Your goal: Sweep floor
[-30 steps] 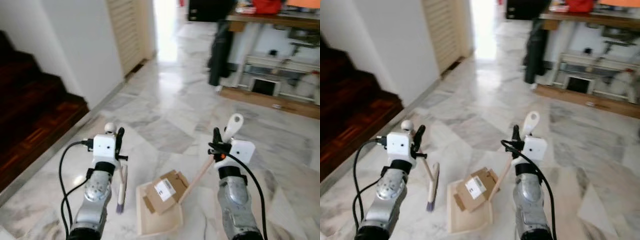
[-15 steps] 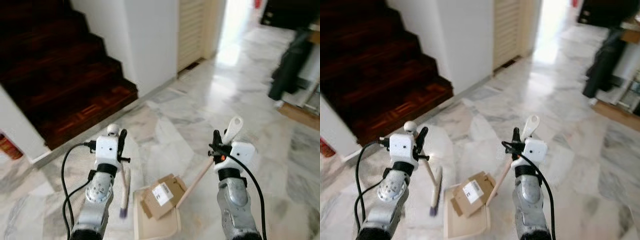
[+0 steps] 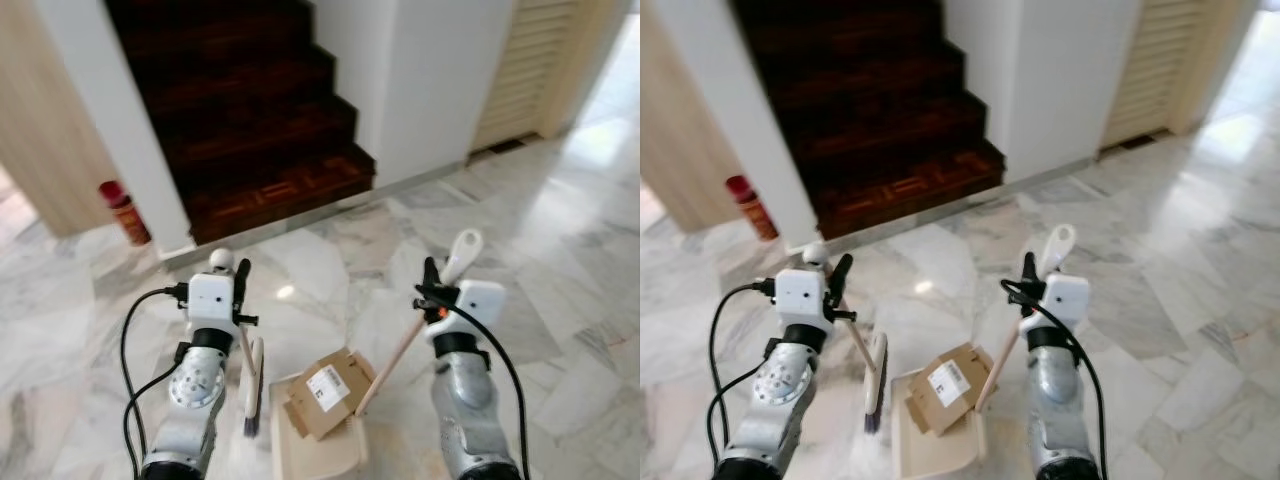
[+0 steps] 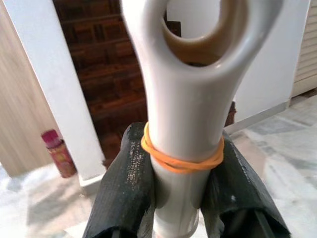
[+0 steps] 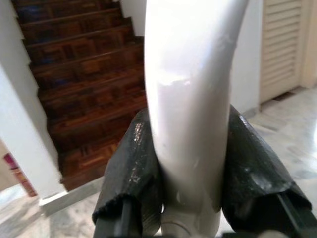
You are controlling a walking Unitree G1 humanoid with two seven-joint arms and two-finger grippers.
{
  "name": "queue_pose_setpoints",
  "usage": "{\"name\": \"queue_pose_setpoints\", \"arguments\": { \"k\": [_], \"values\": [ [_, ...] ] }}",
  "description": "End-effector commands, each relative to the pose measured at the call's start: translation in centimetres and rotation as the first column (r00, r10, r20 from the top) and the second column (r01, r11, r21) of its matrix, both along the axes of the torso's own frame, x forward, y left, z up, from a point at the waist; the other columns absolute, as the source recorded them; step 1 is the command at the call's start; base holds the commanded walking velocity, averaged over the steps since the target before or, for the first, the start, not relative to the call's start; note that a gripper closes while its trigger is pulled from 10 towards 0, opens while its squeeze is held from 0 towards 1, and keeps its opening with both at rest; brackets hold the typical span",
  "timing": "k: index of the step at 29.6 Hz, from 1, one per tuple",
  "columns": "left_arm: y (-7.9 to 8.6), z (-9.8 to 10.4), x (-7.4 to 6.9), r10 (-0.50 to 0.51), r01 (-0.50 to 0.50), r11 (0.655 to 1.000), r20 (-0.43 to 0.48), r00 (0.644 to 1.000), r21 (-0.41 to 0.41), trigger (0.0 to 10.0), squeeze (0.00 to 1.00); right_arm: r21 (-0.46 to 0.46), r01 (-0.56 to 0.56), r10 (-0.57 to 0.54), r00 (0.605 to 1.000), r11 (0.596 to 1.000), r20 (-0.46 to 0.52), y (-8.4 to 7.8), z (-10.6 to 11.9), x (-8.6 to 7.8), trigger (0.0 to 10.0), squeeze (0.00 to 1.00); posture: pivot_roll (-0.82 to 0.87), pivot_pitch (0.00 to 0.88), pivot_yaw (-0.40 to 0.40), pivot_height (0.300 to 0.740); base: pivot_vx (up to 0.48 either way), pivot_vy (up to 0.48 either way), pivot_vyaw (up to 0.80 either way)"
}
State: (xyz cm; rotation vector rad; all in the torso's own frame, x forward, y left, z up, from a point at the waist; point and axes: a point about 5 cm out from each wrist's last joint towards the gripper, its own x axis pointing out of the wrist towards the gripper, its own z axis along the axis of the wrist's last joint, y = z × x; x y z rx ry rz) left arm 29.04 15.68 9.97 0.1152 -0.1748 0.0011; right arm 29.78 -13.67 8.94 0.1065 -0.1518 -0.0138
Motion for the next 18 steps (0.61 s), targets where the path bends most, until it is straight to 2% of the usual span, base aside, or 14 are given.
{"name": "queue_pose_setpoints", "arguments": {
  "k": [1,18],
  "values": [
    [-0.44,1.53,0.37,-0.008,0.008,1.000,0.065,0.998,0.002,10.0,0.00,0.023,0.025,-0.026,0.999,0.999,0.035,-0.58,0.85,0.21,10.0,0.00,0.02,0.000,0.033,0.740,0.000,0.000,0.00],
    [-0.39,1.58,0.41,-0.002,0.002,1.000,0.059,0.998,-0.008,10.0,0.00,0.033,0.063,-0.063,0.998,0.997,0.010,-1.04,0.77,0.40,10.0,0.00,0.01,0.000,0.041,0.740,0.000,0.000,0.00]
  ]
}}
